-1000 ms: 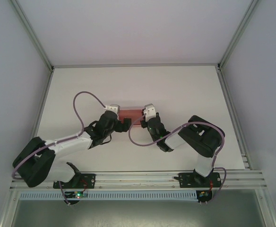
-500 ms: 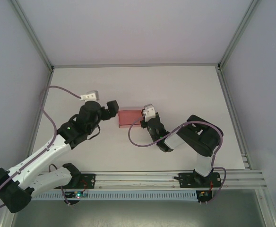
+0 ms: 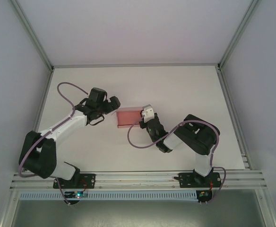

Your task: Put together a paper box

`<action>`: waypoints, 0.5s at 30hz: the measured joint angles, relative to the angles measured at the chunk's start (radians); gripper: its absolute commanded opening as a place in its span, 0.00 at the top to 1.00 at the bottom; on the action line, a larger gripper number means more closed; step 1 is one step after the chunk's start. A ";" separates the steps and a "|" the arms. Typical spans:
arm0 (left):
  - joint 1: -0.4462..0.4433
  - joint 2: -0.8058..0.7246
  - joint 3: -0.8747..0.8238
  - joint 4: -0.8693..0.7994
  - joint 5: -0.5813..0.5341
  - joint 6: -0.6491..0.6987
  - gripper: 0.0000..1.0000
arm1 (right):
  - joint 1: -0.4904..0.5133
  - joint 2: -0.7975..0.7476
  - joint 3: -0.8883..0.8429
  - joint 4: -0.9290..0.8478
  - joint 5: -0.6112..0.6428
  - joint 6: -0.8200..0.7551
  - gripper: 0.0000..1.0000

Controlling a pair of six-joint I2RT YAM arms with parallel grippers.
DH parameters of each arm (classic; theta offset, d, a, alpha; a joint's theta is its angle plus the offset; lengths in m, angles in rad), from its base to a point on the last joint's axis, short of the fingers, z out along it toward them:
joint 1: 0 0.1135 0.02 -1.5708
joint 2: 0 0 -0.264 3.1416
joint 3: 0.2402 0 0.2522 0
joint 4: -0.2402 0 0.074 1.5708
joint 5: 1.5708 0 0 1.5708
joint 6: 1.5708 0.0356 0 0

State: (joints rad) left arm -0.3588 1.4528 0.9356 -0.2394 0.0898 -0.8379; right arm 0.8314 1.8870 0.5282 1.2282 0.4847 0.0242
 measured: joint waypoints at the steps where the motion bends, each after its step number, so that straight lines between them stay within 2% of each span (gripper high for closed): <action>1: 0.001 0.023 0.000 0.024 0.023 -0.007 0.00 | 0.001 0.000 0.000 0.001 -0.002 -0.002 1.00; 2: 0.001 0.045 0.000 0.045 0.044 -0.013 0.00 | 0.002 0.001 0.000 0.003 -0.004 -0.003 1.00; 8: 0.001 0.158 0.000 0.122 0.133 -0.042 0.15 | 0.003 0.001 0.000 0.004 -0.021 -0.006 1.00; 15: 0.001 0.168 -0.062 0.229 0.181 -0.068 0.32 | 0.003 0.001 -0.001 0.003 -0.025 -0.002 0.93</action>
State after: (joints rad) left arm -0.3576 1.6211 0.8738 -0.0105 0.2707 -0.9054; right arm 0.8341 1.8877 0.5274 1.2312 0.4599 0.0223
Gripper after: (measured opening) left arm 0.712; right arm 0.062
